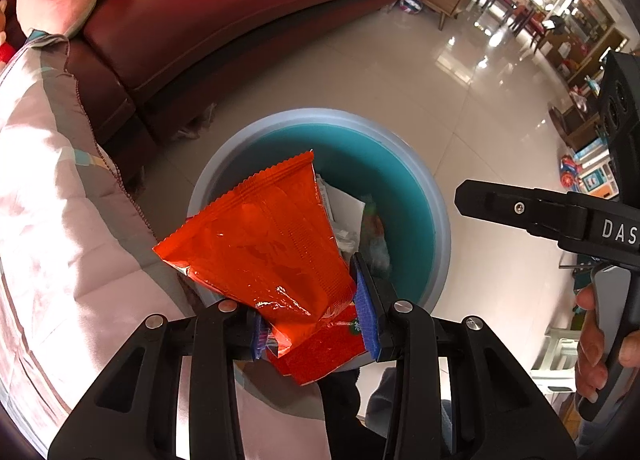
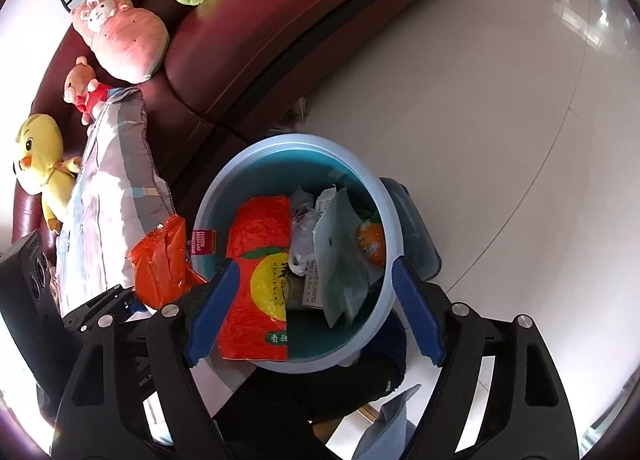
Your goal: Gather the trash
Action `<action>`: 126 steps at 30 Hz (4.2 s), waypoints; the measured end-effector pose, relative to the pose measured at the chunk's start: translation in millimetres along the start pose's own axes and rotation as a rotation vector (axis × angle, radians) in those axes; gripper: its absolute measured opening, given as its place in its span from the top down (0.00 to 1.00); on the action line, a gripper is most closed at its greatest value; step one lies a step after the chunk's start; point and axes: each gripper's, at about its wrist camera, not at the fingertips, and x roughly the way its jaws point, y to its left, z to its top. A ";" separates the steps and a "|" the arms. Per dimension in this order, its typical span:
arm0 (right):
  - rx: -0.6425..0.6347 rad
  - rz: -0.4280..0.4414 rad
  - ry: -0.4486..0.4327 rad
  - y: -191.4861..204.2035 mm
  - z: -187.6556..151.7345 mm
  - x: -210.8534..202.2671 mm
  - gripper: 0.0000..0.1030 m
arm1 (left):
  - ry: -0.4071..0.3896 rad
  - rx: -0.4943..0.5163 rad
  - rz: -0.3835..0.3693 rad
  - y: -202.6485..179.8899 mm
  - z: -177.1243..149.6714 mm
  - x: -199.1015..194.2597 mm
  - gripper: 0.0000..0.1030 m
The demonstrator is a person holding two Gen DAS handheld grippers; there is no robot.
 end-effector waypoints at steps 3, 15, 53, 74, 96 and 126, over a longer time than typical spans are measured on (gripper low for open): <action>0.003 -0.005 0.002 -0.4 -0.1 -0.2 0.28 | -0.001 0.001 -0.004 -0.3 0.5 -0.8 0.64; 0.001 -0.044 -0.010 2.2 0.0 -9.6 0.28 | -0.013 0.037 -0.005 -11.9 -1.0 -2.5 0.57; -0.202 -0.119 -0.090 66.5 -59.8 -55.8 0.14 | -0.191 -0.145 0.188 25.9 -70.8 -111.8 0.06; -0.287 -0.109 -0.072 86.8 -72.3 -55.1 0.14 | -0.193 -0.186 0.269 38.6 -81.6 -125.6 0.04; -0.349 -0.143 -0.063 93.3 -57.0 -43.4 0.14 | -0.229 -0.234 0.338 47.0 -77.4 -128.0 0.04; -0.398 -0.170 -0.071 95.4 -53.7 -34.1 0.14 | -0.241 -0.289 0.376 52.9 -78.6 -126.6 0.04</action>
